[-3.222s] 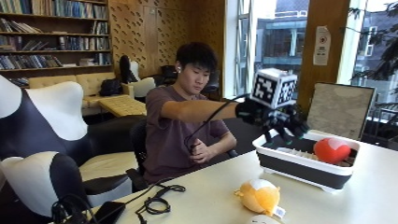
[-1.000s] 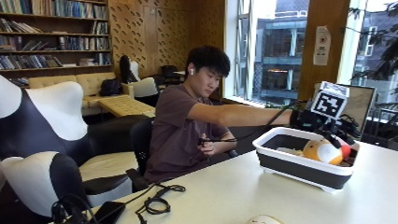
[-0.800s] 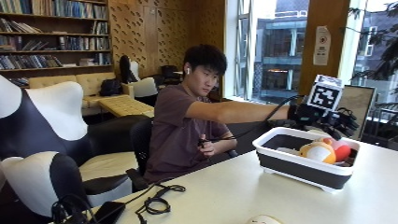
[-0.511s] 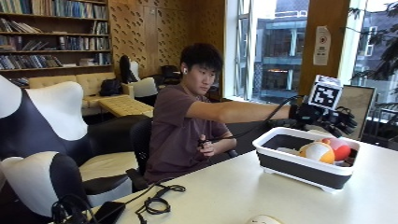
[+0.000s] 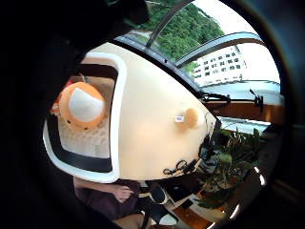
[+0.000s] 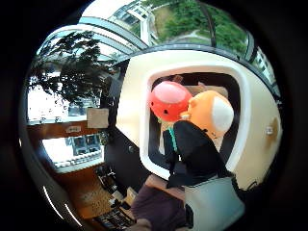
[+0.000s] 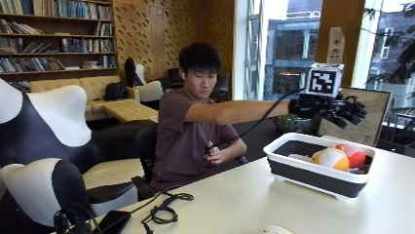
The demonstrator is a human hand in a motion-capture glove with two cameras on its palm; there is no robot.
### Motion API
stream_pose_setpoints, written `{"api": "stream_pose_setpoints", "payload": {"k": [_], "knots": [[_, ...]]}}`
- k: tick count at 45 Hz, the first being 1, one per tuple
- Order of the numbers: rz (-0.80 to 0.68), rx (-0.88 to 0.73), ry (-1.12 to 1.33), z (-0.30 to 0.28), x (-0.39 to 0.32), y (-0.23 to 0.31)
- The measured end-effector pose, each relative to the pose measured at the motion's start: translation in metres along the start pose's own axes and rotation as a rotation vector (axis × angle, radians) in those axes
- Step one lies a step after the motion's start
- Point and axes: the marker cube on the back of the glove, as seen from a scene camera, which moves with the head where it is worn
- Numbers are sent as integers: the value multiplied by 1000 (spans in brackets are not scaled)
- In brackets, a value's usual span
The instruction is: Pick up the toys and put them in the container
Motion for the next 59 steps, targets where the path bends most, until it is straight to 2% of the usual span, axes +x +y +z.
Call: {"api": "stream_pose_setpoints", "payload": {"k": [2, 7, 14, 20, 33, 35, 38, 41, 47, 54, 59], "knots": [[10, 23, 37, -9, 28, 11], [235, 75, -62, -28, 87, 31], [386, 98, -70, -17, 193, 60], [486, 17, -109, 44, 274, 75], [628, -179, -142, 192, 352, 73], [625, -174, -131, 211, 354, 71], [632, -44, -99, 222, 357, 67], [646, 82, -90, 217, 359, 64], [623, 141, -113, 179, 342, 65], [543, 210, -109, 73, 286, 67], [418, 259, -141, -3, 206, 74]]}}
